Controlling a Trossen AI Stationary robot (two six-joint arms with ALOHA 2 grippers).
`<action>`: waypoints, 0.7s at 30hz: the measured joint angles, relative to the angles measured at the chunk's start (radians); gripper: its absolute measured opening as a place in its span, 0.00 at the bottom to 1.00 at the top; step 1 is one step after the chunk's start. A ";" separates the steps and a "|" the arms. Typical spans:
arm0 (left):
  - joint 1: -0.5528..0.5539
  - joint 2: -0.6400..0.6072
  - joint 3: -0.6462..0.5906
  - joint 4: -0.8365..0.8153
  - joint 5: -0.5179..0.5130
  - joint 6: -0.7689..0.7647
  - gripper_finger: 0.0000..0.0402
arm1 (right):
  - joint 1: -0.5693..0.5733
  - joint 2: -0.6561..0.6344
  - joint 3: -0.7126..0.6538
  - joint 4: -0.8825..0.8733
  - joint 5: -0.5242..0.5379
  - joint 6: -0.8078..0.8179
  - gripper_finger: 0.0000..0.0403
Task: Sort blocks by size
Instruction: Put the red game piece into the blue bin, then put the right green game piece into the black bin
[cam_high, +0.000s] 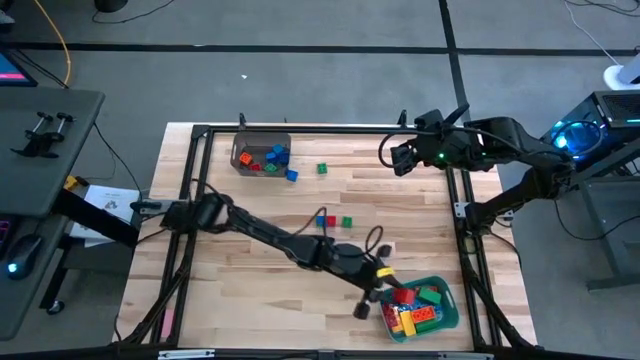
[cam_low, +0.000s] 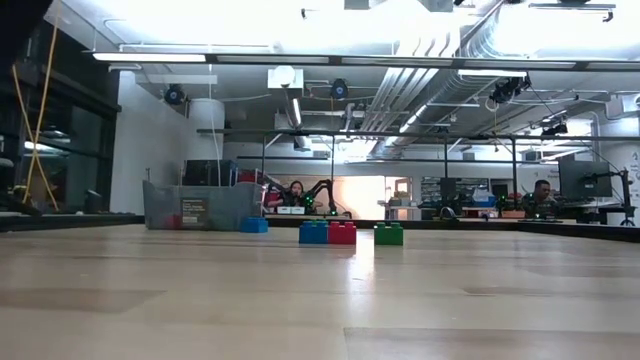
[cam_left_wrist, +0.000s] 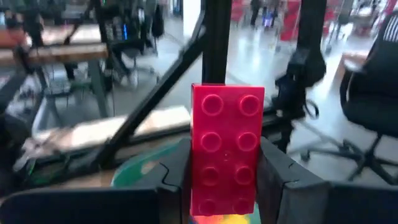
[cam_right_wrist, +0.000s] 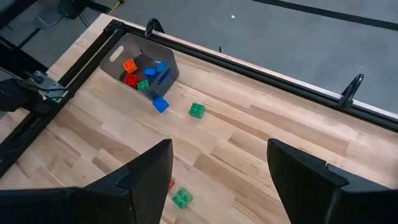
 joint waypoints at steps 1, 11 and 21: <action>-0.001 0.030 0.029 0.016 0.002 0.001 0.21 | 0.000 0.000 0.000 0.000 0.000 0.002 0.63; -0.008 0.170 0.076 -0.005 0.014 -0.135 0.48 | 0.000 0.000 0.000 0.000 0.002 0.052 0.63; 0.069 0.006 0.077 -0.462 0.219 -0.170 0.67 | 0.000 0.000 0.000 0.008 0.007 0.080 0.63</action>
